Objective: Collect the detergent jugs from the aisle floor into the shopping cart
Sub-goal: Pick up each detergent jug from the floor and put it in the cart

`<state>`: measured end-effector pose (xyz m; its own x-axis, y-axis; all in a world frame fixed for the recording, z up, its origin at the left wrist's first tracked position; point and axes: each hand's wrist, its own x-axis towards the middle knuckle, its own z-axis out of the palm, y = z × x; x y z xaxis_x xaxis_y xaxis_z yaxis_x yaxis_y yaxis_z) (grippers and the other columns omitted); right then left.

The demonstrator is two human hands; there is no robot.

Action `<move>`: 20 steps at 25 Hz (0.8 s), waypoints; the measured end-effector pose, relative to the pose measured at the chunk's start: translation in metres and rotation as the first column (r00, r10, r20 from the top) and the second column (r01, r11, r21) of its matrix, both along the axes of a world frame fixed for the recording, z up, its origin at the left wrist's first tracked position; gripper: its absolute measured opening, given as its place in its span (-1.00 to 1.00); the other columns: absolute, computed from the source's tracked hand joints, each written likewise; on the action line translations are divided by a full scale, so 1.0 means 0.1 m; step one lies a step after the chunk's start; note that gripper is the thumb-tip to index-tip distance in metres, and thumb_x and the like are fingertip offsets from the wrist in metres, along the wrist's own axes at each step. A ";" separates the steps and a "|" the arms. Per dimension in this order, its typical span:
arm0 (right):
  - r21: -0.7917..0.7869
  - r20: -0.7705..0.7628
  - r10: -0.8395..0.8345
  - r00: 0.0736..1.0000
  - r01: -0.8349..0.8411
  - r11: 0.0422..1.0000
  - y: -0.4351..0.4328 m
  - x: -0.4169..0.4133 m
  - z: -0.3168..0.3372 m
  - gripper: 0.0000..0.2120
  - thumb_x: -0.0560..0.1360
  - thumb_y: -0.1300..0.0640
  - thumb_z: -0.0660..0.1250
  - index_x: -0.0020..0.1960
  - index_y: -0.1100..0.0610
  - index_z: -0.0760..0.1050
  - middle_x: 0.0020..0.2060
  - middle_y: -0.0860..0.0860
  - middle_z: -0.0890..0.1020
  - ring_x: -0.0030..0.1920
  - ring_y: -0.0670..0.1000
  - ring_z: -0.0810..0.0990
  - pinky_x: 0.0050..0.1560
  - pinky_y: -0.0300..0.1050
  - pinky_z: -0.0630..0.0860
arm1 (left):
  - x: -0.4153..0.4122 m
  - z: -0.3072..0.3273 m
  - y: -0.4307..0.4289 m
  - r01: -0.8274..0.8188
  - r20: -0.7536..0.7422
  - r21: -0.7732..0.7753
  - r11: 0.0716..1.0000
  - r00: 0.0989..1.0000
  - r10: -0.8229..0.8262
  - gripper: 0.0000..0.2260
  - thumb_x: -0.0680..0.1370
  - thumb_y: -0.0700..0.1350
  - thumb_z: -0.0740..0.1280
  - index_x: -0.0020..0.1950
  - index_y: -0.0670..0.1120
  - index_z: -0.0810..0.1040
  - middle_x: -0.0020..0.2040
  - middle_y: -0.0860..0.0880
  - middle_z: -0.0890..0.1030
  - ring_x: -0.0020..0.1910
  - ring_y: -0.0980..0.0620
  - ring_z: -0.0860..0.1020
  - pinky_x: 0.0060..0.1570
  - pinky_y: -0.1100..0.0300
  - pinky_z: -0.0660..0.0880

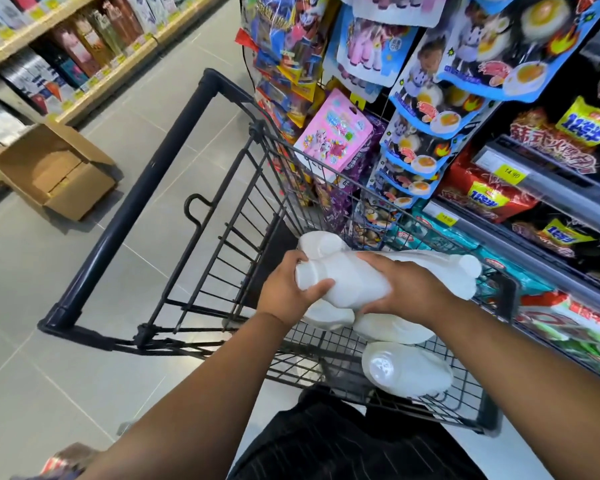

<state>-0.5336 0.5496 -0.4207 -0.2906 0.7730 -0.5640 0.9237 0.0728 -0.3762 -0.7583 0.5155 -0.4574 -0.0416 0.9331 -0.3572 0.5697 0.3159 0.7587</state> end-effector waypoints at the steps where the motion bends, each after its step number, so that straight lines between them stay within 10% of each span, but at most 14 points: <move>1: -0.031 -0.010 -0.017 1.000 0.016 0.999 0.02 0.01 -0.08 -0.03 0.23 -0.21 0.54 0.48 -0.33 0.06 0.29 0.01 0.53 0.25 0.08 0.49 0.18 -0.06 0.44 | 0.00 -0.06 0.01 0.024 -0.021 -0.034 0.999 0.999 -0.025 -0.52 0.39 0.15 0.49 0.20 0.03 0.41 0.03 -0.05 0.57 0.00 -0.10 0.54 -0.02 -0.02 0.54; 20: 0.103 -0.206 -0.329 0.922 0.354 0.929 -0.24 0.52 -0.15 -0.04 0.17 -0.30 0.54 0.48 -0.12 0.25 0.35 0.04 0.32 0.39 0.10 0.25 0.37 -0.06 0.23 | 0.55 0.10 0.13 0.252 -0.060 0.075 0.965 0.967 -0.248 -0.55 0.38 0.17 0.49 0.19 0.07 0.49 0.16 0.08 0.54 0.11 0.08 0.51 0.15 0.08 0.48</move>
<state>-0.4811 0.5254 -0.4352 -0.0827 0.9084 -0.4098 0.8179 -0.1730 -0.5487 -0.7031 0.5282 -0.4476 0.1808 0.9419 -0.2832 0.6603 0.0971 0.7447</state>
